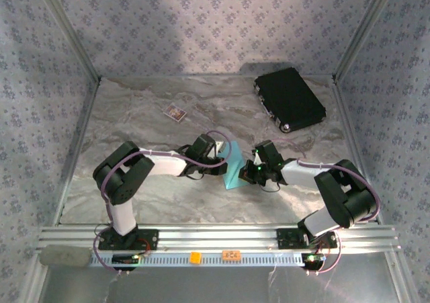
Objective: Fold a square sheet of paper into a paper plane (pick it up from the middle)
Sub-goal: Fold the triangle a second time at the center of the table.
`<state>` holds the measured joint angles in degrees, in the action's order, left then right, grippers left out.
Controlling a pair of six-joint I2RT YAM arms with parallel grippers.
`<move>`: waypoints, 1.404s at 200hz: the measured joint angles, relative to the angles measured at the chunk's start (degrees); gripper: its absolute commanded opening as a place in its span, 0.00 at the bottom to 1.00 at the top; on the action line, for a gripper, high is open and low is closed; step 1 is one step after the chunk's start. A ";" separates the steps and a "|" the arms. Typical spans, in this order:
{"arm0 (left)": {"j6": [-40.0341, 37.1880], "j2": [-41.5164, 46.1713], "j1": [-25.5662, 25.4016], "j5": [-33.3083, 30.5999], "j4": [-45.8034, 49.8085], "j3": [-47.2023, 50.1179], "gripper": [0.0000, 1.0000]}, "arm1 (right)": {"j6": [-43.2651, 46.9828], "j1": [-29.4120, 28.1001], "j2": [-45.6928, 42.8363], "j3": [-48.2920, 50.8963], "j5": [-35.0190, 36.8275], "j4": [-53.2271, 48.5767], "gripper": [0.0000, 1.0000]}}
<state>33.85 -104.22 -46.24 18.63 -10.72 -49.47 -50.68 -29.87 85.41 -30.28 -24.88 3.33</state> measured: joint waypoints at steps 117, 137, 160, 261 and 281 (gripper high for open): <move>-0.17 -0.02 0.00 -0.04 -0.46 0.17 0.07 | -0.09 0.00 0.15 0.00 -0.20 0.13 0.04; -0.17 -0.02 0.00 -0.04 -0.59 0.22 0.06 | -0.11 0.00 0.15 0.00 -0.20 0.15 0.04; -0.13 -0.04 0.00 -0.04 -0.63 0.22 0.04 | -0.11 0.00 0.15 0.00 -0.22 0.20 0.04; -0.11 -0.07 0.00 -1.14 -1.14 0.55 0.02 | -0.76 0.00 0.15 0.02 -0.15 0.61 0.04; 0.07 -0.07 0.00 -1.36 -1.73 0.90 0.02 | -0.87 0.00 0.15 0.02 -0.15 0.68 0.04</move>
<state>33.91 -104.29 -46.24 17.28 -12.45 -48.58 -51.55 -29.87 85.56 -30.26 -25.04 4.01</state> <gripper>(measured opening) 0.042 0.066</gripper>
